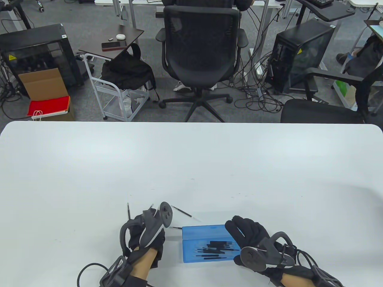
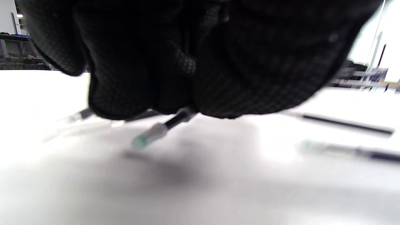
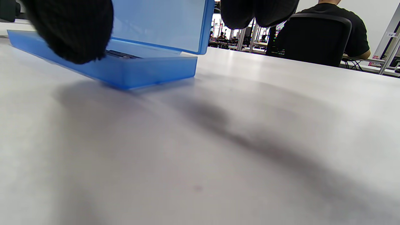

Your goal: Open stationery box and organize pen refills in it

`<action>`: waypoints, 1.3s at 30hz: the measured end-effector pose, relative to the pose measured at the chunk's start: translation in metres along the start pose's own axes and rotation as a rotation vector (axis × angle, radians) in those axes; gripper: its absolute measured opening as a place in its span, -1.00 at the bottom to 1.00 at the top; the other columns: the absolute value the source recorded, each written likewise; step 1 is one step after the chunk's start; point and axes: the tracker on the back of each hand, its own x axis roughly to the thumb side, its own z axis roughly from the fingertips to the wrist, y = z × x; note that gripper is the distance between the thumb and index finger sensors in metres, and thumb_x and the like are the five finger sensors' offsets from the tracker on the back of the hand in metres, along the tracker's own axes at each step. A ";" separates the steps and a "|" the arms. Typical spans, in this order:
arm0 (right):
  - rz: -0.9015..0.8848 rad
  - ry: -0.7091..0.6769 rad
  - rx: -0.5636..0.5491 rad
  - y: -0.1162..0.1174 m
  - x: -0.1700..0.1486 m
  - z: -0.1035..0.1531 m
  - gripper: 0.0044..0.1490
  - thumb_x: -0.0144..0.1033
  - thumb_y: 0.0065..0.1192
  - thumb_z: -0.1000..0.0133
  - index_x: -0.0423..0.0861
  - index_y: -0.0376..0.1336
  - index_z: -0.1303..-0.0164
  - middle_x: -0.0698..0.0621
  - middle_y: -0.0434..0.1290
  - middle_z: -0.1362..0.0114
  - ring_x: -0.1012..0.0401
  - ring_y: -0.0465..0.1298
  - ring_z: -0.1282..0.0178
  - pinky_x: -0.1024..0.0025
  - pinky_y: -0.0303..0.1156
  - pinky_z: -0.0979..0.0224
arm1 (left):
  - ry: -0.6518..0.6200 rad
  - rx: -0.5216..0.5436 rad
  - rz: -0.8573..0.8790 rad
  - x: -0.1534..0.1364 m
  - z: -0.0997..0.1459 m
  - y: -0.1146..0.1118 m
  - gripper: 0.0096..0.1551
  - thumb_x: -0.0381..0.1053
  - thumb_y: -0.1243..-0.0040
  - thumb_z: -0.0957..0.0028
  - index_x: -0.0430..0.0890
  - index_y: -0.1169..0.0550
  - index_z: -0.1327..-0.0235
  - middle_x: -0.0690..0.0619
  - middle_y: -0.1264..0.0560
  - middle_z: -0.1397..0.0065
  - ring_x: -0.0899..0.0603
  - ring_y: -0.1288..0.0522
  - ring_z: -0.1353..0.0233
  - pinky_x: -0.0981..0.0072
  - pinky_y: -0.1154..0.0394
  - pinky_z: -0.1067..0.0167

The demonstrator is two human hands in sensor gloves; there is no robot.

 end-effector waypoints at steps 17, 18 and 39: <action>-0.011 -0.003 0.000 0.001 -0.001 -0.001 0.50 0.20 0.31 -0.05 -0.07 -0.58 -0.71 -0.35 -0.35 -0.82 -0.32 0.07 -0.74 -0.27 0.12 -0.70 | -0.726 0.247 -0.030 0.070 0.097 0.036 -0.33 0.01 -0.59 0.18 -0.14 -0.63 -0.22 0.03 -0.76 -0.07 -0.13 -0.80 -0.03 -0.25 -0.55 -0.35; -0.011 -0.003 0.000 0.001 -0.001 -0.001 0.50 0.20 0.31 -0.05 -0.07 -0.58 -0.71 -0.35 -0.35 -0.82 -0.32 0.07 -0.74 -0.27 0.12 -0.70 | -0.773 0.251 -0.072 0.075 0.102 0.031 -0.33 0.02 -0.59 0.19 -0.14 -0.63 -0.22 0.04 -0.76 -0.07 -0.13 -0.80 -0.04 -0.24 -0.55 -0.35; -0.015 -0.008 -0.001 0.001 -0.002 0.000 0.50 0.20 0.30 -0.06 -0.07 -0.58 -0.71 -0.35 -0.36 -0.82 -0.31 0.08 -0.74 -0.27 0.12 -0.70 | -1.056 0.254 -0.388 0.119 0.126 -0.013 -0.39 0.04 -0.53 0.11 0.00 -0.60 -0.25 0.13 -0.73 -0.14 -0.08 -0.76 -0.14 -0.16 -0.53 -0.39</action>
